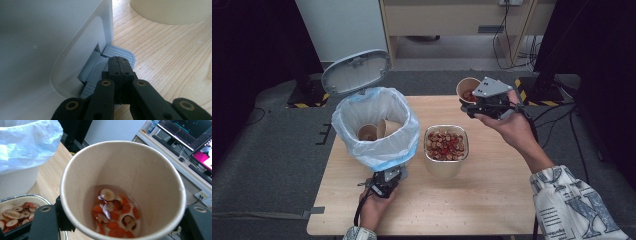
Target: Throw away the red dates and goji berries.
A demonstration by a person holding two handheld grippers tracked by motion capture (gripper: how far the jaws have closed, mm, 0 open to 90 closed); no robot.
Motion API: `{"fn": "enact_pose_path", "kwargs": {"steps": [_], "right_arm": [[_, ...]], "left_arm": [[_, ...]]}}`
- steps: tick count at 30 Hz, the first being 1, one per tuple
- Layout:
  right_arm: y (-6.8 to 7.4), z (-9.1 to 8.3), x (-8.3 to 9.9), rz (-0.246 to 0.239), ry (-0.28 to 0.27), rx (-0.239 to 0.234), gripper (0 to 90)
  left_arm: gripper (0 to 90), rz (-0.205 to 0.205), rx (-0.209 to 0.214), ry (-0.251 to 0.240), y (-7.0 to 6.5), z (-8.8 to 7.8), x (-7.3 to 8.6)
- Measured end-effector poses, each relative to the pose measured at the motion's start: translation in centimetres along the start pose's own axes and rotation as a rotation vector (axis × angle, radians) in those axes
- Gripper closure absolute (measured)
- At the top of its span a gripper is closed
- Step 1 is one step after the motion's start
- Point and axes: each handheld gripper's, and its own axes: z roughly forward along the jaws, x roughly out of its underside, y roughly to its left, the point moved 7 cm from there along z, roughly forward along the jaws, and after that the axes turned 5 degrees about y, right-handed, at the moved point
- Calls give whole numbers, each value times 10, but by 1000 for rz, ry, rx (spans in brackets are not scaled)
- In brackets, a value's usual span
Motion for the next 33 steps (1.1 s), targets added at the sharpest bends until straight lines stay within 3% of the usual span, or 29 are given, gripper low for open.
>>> {"fn": "enact_pose_path", "kwargs": {"steps": [13, 26, 33], "right_arm": [[5, -1, -2, -33, 5, 3, 314], [16, -1, -8, -199, 38, 53, 313], [17, 1, -12, -224, 40, 59, 314]], "left_arm": [[900, -2, 1, 1, 0, 0, 0], [900, -1, 1, 1, 0, 0, 0], [900, 2, 1, 2, 0, 0, 0]]}}
